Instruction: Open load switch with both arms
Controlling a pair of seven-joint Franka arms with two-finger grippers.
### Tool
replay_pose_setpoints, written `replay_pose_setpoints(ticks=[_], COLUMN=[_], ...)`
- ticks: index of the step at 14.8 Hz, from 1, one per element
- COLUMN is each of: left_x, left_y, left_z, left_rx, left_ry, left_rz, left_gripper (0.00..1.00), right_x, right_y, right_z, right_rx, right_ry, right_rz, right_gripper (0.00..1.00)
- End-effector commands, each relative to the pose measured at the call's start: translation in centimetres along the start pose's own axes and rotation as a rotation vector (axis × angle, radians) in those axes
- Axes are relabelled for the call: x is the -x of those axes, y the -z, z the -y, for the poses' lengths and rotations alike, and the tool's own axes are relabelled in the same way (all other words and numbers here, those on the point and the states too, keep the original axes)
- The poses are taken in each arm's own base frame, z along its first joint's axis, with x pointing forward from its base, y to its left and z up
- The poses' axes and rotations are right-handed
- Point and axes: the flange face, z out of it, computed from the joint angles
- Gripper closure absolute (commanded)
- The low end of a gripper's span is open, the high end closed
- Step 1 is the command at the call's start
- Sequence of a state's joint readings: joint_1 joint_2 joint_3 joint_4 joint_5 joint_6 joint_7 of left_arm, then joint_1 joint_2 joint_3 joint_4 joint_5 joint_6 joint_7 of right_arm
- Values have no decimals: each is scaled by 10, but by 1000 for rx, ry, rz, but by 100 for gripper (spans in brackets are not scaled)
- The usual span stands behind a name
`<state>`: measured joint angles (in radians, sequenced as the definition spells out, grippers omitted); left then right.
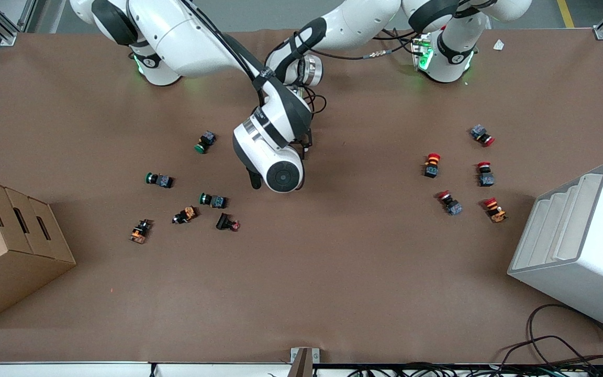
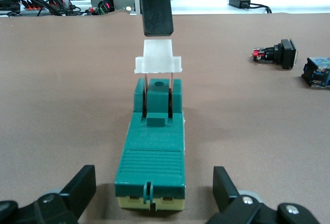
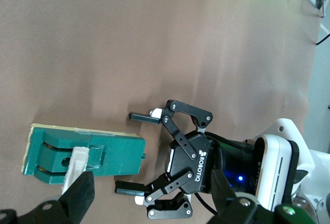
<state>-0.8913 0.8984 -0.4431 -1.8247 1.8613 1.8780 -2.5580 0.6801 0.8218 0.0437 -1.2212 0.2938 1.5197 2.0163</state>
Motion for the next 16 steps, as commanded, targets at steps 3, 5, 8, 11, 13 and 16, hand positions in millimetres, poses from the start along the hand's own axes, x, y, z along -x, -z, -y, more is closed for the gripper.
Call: replay_pose_setpoints(ticks=[3,5,8,11,13,16], left_x=[24,28,35,36,37,39], left_y=[-3,1,2,1,-1,1], left_z=[5,4,7,8,9,10], left_rx=[2,8,7,5,3,3], left_ry=[24,18,1,-3,-4,-6], left_rz=[18,20,21,22,20,22], left_gripper=[0,0,0,0,0,0], right_x=[-6,-9,-4,-4,-4,1], right_y=[17,28,16,7,1,-5], right_z=[6,10,12,14,15,15], right_rx=[-37,-72,-72,-65,-55,-70], right_ry=[-15,-21,-17,-20,-23,-16], right_rz=[40,62,49,38,29,12], right_gripper=[0,0,0,0,0,0])
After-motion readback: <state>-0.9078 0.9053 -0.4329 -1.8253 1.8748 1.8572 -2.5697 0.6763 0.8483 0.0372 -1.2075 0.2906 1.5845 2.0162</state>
